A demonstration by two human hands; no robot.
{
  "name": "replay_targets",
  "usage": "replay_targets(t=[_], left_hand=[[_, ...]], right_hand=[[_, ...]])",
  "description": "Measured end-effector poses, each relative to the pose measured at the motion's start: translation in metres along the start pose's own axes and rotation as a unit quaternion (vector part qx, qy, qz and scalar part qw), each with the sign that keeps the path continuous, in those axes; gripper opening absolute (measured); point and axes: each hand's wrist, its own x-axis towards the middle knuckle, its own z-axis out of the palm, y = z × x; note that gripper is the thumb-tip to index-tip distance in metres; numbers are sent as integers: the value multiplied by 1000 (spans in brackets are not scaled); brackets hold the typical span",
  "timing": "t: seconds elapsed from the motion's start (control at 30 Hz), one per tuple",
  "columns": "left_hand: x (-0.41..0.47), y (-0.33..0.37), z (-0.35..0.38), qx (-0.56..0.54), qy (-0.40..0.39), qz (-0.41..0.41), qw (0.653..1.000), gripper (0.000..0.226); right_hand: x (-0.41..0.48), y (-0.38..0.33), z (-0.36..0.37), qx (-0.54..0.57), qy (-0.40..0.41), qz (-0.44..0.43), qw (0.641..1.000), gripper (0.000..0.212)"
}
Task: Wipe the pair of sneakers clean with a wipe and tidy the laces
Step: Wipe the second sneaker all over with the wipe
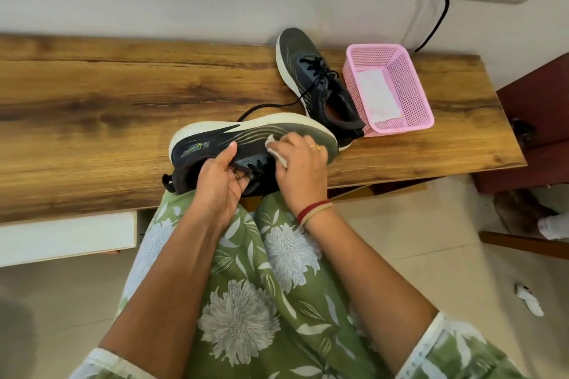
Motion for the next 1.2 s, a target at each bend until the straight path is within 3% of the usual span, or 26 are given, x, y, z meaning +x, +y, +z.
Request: replay_targets(t=[0.17,0.4,0.47,0.53,0.63,0.73,0.83,0.93,1.0,1.1,1.2], left_hand=[[-1,-1,1,-1,-2,-6,1000,33],[-1,0,-1,26,-8,-1,1000,37],[-3,0,1,31,-10,6,999,38],[-5,0,3,31,-10,13,999,39],[-6,1,3,22,-9,14,1000,43],[-6,1,3,20,-7,11,1000,47],[-4,1,2,21,-1,11,1000,53],[-4,0,2,22,2,12,1000,53],[-5,0,3,24,3,14,1000,48],[-5,-1,3,47,-11,12,999,43],[-5,-2,3,60,-16,3,998,45]], right_hand=[[5,29,-2,-32,34,119,992,27],[-10,13,-4,115,-45,33,992,39],[-7,24,-15,218,-2,133,967,36],[0,38,-23,294,75,249,920,31],[11,50,-25,346,116,287,886,28],[9,39,-30,360,117,205,902,27],[7,35,-29,305,128,118,936,28],[7,36,-15,154,10,44,987,30],[5,38,-8,71,-27,2,997,31],[4,36,-10,54,42,44,997,19],[2,25,-7,110,68,116,985,22]])
